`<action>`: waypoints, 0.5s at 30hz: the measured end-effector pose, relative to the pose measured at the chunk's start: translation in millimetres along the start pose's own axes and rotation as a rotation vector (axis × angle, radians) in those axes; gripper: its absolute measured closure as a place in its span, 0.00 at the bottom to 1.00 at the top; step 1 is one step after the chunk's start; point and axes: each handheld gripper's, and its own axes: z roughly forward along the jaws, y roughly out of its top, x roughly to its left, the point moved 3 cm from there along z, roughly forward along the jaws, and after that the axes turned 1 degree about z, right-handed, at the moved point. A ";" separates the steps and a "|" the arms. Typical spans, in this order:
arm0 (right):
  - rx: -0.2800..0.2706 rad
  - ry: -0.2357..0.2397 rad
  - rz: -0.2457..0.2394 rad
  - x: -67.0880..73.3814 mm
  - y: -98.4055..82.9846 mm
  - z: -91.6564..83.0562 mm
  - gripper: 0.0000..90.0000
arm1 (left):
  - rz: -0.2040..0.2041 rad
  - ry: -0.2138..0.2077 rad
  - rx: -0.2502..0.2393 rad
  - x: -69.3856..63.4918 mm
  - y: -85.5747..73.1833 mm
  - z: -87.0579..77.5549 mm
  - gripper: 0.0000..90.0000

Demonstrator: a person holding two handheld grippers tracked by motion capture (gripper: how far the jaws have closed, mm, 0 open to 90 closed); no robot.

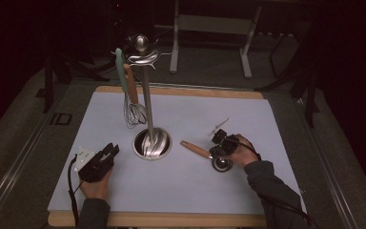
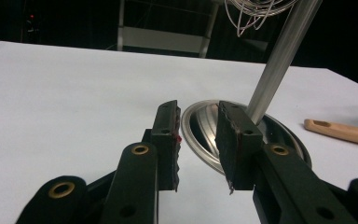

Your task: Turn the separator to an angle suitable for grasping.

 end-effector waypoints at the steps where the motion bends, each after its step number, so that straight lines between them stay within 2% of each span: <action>1: 0.002 0.008 -0.002 2.0 -1.5 -0.7 0.97 | 0.000 0.000 0.000 0.0 -0.1 0.1 0.77; 8: 0.002 0.052 -0.013 11.9 -9.1 -4.0 0.97 | -0.001 0.001 -0.002 -0.1 0.0 -0.3 0.77; 12: -0.009 0.047 -0.020 12.3 -10.6 -5.5 0.95 | 0.001 0.000 -0.001 -0.2 0.0 -0.5 0.77; 15: -0.030 0.044 0.012 10.4 -9.3 -7.0 0.91 | -0.001 0.000 -0.002 -0.2 -0.1 -0.6 0.77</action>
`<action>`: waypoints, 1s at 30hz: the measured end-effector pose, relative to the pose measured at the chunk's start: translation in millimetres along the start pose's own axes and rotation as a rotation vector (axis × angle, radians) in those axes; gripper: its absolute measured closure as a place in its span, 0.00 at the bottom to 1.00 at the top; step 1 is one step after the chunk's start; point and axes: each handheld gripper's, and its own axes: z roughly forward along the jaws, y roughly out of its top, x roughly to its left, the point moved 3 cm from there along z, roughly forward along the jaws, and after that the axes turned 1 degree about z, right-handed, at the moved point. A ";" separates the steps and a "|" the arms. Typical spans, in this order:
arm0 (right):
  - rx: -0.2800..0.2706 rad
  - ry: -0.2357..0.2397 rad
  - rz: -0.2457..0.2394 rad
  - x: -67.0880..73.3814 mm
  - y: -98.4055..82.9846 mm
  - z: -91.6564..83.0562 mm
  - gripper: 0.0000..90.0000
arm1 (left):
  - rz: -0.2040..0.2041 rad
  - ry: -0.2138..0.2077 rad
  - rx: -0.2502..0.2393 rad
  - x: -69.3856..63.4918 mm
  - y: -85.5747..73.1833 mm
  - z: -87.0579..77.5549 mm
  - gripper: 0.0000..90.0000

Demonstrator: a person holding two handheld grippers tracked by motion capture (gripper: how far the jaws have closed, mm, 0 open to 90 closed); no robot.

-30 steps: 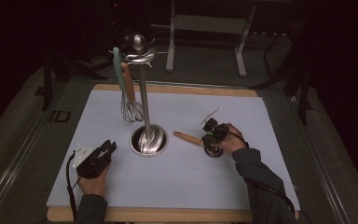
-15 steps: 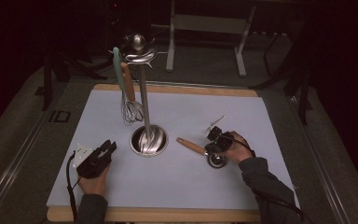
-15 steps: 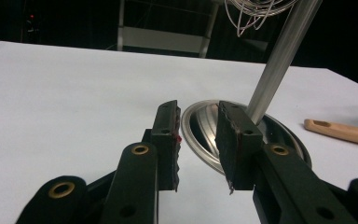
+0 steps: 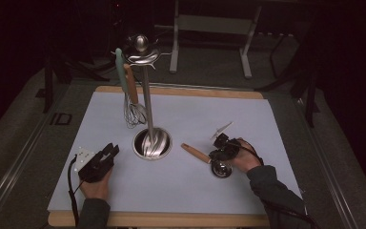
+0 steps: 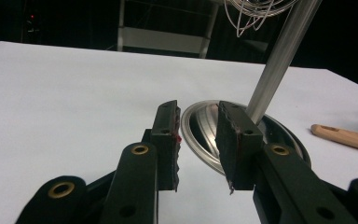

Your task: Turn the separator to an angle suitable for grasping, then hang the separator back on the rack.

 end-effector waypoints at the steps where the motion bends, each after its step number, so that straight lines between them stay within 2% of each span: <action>1: -0.008 0.003 0.004 -0.8 0.7 -0.4 0.89 | 0.000 0.000 -0.001 0.0 0.0 0.0 0.77; 3: -0.013 0.004 0.007 -1.0 1.5 -0.8 0.89 | 0.000 0.000 -0.001 0.0 0.0 0.0 0.77; 4: -0.013 0.004 0.007 -1.0 1.5 -0.8 0.87 | -0.001 0.000 -0.001 0.1 -0.1 0.2 0.77; 5: -0.023 -0.012 0.005 -0.3 3.7 -1.4 0.81 | -0.001 0.000 -0.001 0.2 -0.1 0.3 0.77; 10: -0.054 -0.019 0.005 1.2 8.7 -4.9 0.75 | -0.001 0.001 -0.002 0.0 -0.1 0.3 0.77; 19: -0.081 0.037 -0.005 9.5 14.3 -9.0 0.69 | -0.003 0.004 -0.002 0.5 0.0 -0.3 0.77; 24: -0.061 0.072 -0.011 11.3 14.3 -6.5 0.69 | -0.004 0.004 -0.004 0.9 -0.1 0.0 0.76; 30: -0.024 0.100 -0.003 10.3 13.7 0.7 0.74 | -0.004 0.006 -0.004 0.8 -0.1 0.0 0.76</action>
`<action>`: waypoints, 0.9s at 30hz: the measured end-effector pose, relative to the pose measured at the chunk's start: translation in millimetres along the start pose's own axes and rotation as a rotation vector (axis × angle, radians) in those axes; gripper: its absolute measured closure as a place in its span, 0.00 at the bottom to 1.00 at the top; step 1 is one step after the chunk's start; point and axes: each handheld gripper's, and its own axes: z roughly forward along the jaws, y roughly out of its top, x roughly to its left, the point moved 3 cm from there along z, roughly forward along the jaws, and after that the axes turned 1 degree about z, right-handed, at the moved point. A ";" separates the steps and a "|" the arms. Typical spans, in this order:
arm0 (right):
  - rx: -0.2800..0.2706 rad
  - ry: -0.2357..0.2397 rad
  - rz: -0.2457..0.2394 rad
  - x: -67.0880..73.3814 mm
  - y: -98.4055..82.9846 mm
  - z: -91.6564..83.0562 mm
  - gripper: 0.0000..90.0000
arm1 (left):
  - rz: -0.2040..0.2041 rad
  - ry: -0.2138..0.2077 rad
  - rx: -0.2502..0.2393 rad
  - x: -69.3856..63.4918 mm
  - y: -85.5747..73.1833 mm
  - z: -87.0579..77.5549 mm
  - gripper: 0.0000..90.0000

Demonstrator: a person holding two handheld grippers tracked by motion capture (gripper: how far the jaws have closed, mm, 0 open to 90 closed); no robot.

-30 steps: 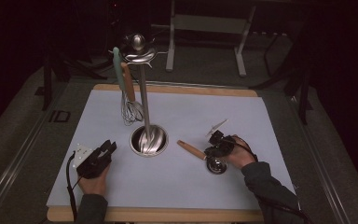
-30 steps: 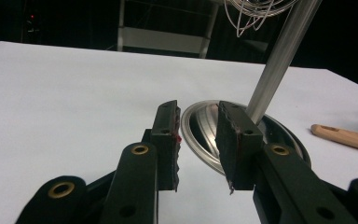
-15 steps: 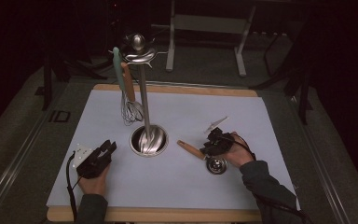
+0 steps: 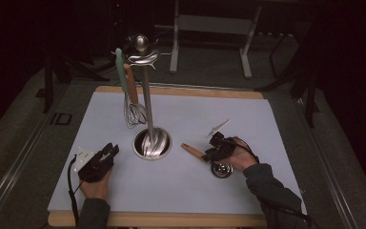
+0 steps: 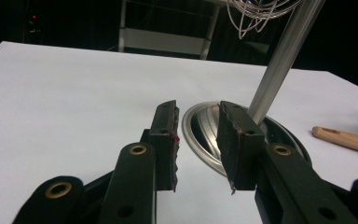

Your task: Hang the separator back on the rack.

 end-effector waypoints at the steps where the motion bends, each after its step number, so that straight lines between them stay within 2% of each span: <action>1: 0.002 0.005 0.004 -0.3 0.2 1.4 0.75 | -0.001 0.000 0.000 -0.1 0.0 0.0 0.76; 6: 0.020 0.012 0.017 -2.4 0.4 4.1 0.76 | -0.001 -0.001 0.000 -0.3 -0.1 -0.1 0.76; 11: 0.054 0.041 0.041 -6.4 -1.1 8.9 0.75 | -0.001 0.000 0.000 -0.4 -0.1 0.1 0.76; 16: 0.081 0.058 0.042 -7.3 -1.0 14.0 0.76 | -0.001 -0.001 0.000 -0.4 -0.2 0.2 0.76; 22: 0.106 0.039 0.022 -4.3 1.6 14.2 0.77 | -0.002 0.000 -0.001 -0.1 -0.1 -0.2 0.76; 27: 0.123 -0.019 -0.019 2.7 2.3 14.5 0.77 | -0.001 0.001 0.000 -0.4 -0.1 0.1 0.76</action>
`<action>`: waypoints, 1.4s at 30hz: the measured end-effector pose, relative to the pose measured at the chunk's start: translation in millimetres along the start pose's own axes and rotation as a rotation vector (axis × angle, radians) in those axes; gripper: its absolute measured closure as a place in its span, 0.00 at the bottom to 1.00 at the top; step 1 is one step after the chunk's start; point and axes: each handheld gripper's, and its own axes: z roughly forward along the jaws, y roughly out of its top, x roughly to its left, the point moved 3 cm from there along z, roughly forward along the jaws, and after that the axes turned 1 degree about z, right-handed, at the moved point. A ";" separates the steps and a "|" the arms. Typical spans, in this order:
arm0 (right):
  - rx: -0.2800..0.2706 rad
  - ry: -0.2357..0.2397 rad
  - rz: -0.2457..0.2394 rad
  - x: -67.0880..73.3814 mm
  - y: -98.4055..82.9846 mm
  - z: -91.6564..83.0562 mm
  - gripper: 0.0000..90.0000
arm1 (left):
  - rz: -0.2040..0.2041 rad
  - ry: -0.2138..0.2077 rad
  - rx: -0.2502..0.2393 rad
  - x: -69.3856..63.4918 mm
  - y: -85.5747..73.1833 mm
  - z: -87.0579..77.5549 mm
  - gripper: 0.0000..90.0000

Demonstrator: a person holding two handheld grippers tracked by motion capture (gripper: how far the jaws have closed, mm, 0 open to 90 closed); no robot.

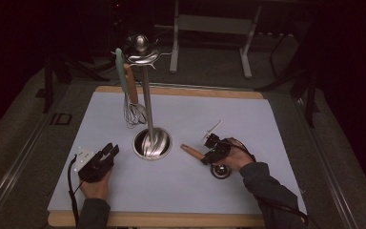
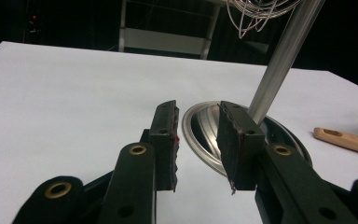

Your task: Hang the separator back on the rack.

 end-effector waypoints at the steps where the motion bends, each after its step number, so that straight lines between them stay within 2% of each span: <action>1: 0.003 -0.012 -0.005 1.4 0.3 0.2 0.77 | 0.000 0.000 0.000 0.0 0.0 0.0 0.76; 4: 0.015 -0.043 -0.012 4.7 1.4 1.0 0.77 | 0.001 0.000 0.001 -0.2 0.0 -0.1 0.76; 14: -0.013 0.005 0.025 1.0 0.4 -1.6 0.78 | -0.002 0.000 -0.001 0.3 0.1 -0.2 0.76; 15: -0.039 0.022 0.035 0.7 1.2 -3.4 0.78 | -0.002 0.000 -0.001 0.3 0.1 -0.2 0.76; 23: -0.071 0.032 0.038 1.5 2.3 -9.1 0.78 | 0.001 0.001 0.000 0.2 0.1 -0.3 0.76; 25: -0.099 0.050 0.043 1.1 2.9 -13.1 0.78 | 0.000 0.001 0.000 0.3 0.1 -0.3 0.76; 42: -0.193 0.051 0.027 2.4 9.8 -31.9 0.78 | 0.001 0.001 0.000 0.0 0.0 -0.1 0.76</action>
